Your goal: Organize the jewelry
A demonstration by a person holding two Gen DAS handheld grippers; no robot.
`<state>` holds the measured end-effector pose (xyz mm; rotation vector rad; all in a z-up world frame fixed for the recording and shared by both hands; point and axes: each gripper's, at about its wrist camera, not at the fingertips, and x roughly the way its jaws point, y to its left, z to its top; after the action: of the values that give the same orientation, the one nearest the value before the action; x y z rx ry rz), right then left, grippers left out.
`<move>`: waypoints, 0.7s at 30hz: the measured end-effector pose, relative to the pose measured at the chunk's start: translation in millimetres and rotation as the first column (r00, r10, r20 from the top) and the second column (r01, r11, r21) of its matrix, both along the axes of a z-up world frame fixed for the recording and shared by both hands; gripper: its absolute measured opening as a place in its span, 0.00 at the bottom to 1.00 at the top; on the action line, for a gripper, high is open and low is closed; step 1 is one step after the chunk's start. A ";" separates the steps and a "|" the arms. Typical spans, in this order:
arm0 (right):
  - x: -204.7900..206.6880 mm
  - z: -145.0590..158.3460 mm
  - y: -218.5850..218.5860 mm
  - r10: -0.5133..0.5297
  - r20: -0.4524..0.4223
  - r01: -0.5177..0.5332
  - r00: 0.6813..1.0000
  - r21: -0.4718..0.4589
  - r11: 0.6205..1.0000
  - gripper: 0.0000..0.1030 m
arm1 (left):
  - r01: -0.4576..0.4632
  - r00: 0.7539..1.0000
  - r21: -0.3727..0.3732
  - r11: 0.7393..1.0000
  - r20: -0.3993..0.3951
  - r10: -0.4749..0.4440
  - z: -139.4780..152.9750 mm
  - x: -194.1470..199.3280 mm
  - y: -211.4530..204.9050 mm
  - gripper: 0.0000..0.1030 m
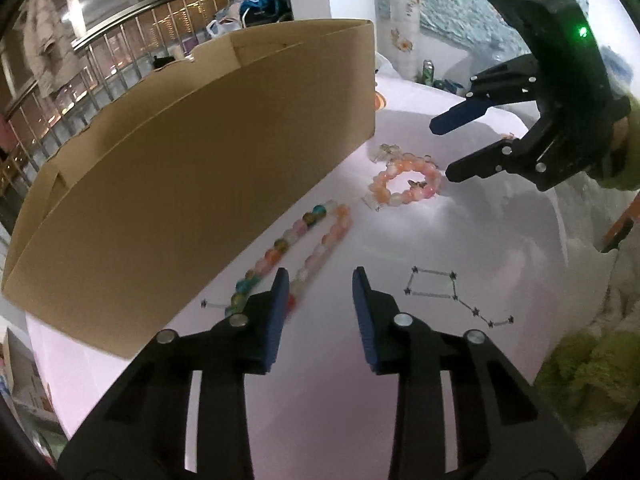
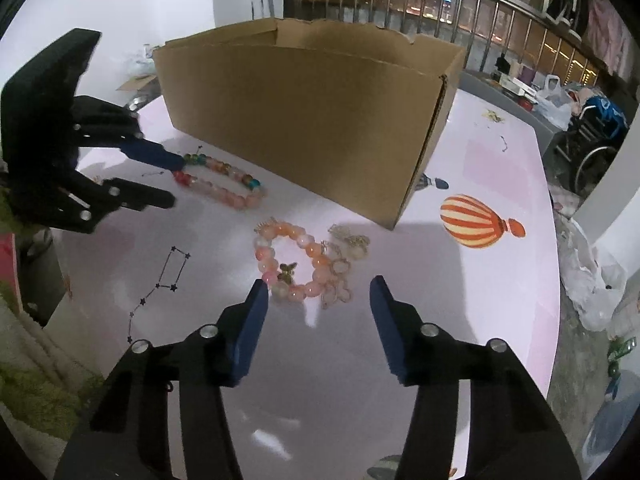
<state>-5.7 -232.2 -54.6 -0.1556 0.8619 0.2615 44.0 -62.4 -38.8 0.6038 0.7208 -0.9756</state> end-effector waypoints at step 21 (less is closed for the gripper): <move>-9.1 0.4 -10.1 -0.025 0.004 0.024 1.000 0.051 0.998 0.39 | 0.015 0.998 0.026 1.000 -0.067 -0.014 -8.1 15.3 -2.4 0.09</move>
<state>-14.8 -242.3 -54.2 -0.0986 0.8509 0.2596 59.4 -64.8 -46.9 0.6021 0.7905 -1.0050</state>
